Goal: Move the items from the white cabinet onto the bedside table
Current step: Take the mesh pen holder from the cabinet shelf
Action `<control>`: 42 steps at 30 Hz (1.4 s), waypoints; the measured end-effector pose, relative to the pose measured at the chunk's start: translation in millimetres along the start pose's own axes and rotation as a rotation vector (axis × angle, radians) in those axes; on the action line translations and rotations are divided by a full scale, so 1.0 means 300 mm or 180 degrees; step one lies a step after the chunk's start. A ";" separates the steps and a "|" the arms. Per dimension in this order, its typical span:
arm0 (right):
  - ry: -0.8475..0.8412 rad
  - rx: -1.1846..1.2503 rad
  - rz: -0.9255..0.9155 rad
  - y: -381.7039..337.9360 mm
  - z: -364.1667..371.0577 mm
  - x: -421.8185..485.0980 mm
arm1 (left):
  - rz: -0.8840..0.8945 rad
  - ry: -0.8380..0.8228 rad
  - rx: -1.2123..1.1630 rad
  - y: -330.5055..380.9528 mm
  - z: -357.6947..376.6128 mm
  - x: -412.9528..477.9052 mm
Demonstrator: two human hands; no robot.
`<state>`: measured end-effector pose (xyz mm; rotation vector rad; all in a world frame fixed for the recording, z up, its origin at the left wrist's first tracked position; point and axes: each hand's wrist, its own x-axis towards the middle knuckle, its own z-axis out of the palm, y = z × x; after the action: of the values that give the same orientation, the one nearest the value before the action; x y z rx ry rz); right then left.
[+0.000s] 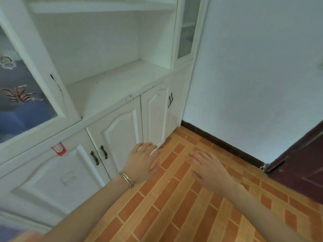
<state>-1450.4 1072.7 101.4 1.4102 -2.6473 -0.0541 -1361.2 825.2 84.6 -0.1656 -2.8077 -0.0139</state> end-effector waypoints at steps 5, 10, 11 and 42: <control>0.0330 0.0185 -0.0594 0.034 -0.014 0.197 | -0.0382 -0.0033 0.0321 -0.072 -0.048 0.031; 0.0703 0.0248 -0.1147 0.023 -0.025 0.459 | -0.0617 0.0067 0.0669 -0.215 -0.081 0.074; 0.0742 0.0239 -0.1242 0.017 -0.028 0.519 | -0.0641 0.0121 0.0728 -0.250 -0.085 0.083; 0.2676 0.0751 -0.2751 -0.286 -0.715 1.898 | -0.1573 0.0720 0.3163 -1.032 -0.810 0.351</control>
<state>-1662.8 560.8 366.6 1.9595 -1.3064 0.6204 -1417.8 522.6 351.5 0.6983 -2.2350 1.1182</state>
